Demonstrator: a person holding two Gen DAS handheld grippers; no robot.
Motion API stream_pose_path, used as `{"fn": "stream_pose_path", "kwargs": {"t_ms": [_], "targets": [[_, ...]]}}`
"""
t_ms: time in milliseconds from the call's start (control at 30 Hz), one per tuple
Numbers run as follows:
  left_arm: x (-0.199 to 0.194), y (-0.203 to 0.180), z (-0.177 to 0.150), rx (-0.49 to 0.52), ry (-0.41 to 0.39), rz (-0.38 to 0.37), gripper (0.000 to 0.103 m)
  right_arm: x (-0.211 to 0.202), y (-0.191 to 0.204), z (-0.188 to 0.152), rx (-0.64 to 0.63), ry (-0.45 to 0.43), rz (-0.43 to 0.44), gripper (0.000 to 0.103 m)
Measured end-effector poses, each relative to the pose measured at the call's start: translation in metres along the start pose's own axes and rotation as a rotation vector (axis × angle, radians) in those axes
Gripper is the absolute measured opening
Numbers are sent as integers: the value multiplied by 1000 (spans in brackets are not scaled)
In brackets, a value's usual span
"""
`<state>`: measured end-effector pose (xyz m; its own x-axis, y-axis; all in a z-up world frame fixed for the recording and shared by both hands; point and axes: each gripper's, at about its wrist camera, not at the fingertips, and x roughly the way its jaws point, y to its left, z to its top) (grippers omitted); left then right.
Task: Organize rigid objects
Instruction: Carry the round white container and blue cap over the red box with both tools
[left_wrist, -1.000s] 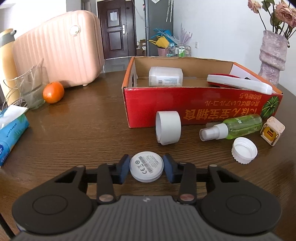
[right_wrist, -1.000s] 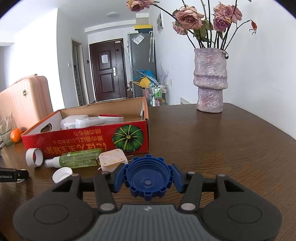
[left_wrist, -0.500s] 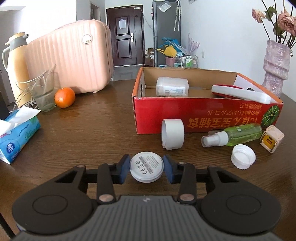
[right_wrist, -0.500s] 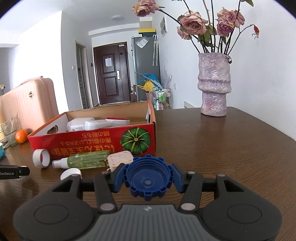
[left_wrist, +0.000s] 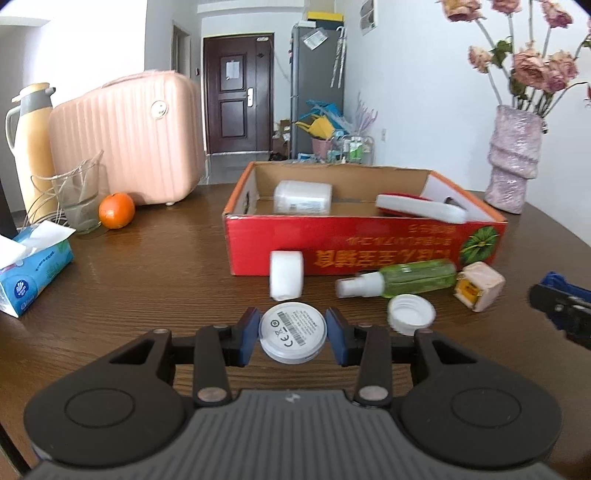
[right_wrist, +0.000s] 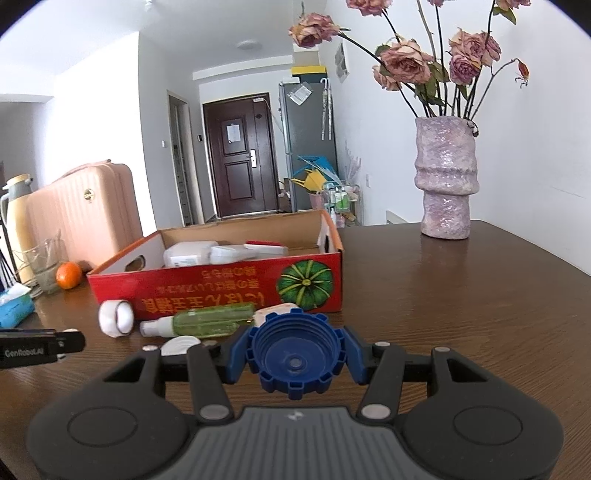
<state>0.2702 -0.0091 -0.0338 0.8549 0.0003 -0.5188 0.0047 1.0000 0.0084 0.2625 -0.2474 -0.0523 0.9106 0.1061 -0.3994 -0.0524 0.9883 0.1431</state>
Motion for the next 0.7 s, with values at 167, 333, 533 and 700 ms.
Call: {"fn": "stream_pose_path", "kwargs": {"t_ms": [167,333,533,700], "targets": [[-14,-9,-1,-6,-28,-19,40,-7,9,-1,-3,-13,28,52],[-26,-13,0,-24,-46,-28,40,-14,14,0,0,-26,48,52],[-35,-19,5,-24,-65,-39,40,-19,17,4,0,-43,63,52],[-36,-22,17,-23,-79,-40,40,-18,16,13,-1,-54,65,52]]}}
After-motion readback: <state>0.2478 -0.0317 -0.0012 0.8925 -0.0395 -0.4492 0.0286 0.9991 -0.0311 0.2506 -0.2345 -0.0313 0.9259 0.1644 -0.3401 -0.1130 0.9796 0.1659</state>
